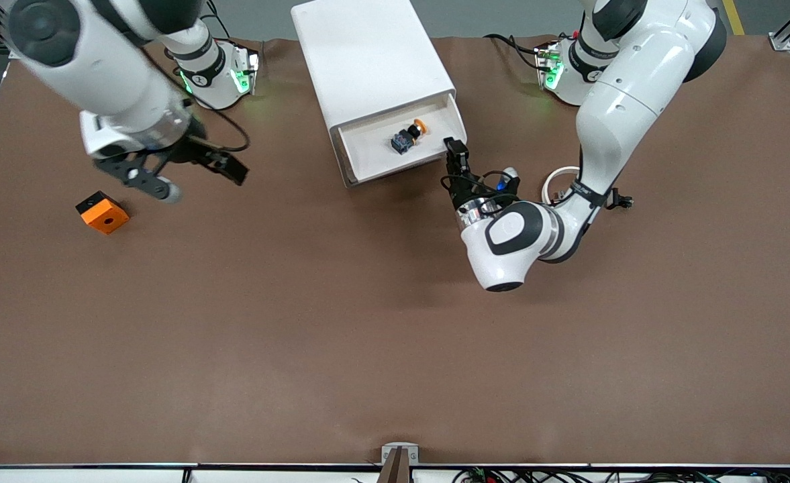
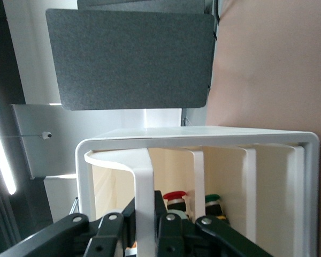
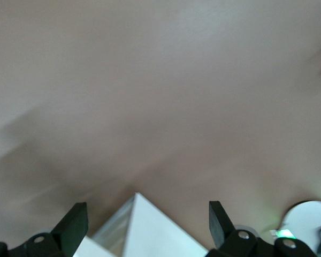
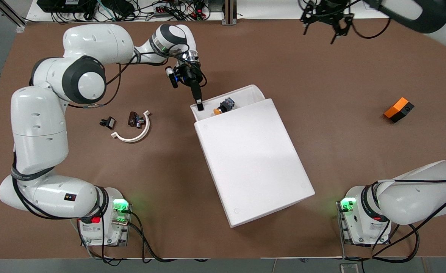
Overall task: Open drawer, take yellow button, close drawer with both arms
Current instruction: 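Reach into the drawer and grasp the blue button with the right gripper, then lift the button out with the right gripper while the left gripper releases, then set the button near the orange block while the left gripper pushes the drawer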
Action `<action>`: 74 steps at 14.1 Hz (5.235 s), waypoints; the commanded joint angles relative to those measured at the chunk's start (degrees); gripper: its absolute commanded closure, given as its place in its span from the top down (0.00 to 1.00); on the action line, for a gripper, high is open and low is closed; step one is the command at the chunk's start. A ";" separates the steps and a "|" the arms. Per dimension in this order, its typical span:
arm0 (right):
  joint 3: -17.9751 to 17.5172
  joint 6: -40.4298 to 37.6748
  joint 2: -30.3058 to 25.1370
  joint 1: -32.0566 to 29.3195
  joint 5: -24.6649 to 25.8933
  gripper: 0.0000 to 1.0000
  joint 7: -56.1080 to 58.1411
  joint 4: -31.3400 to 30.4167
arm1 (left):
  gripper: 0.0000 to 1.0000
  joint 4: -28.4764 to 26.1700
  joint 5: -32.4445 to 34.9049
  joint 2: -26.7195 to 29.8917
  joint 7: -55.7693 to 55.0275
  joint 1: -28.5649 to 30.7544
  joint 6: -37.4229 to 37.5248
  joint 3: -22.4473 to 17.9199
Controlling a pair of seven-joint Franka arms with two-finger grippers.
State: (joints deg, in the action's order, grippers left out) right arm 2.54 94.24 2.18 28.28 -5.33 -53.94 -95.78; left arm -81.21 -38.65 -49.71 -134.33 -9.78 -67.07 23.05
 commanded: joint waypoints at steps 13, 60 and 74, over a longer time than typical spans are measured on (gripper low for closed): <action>0.89 16.66 9.77 26.20 2.07 1.00 -43.33 0.33 | 0.21 2.28 -1.25 -0.83 0.56 3.63 0.01 -1.25; 1.51 23.40 13.03 -22.28 4.62 0.00 43.80 -8.43 | 1.00 -0.35 46.29 7.87 49.43 23.14 -6.41 36.10; 1.07 61.24 16.89 -31.01 4.01 0.00 55.44 -34.21 | 1.00 -10.45 63.00 12.35 52.59 21.12 -41.64 38.92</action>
State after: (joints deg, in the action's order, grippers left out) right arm 4.98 154.21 18.92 -1.06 -1.20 0.63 -129.05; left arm -88.91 22.27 -38.96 -82.73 11.46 -105.20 61.37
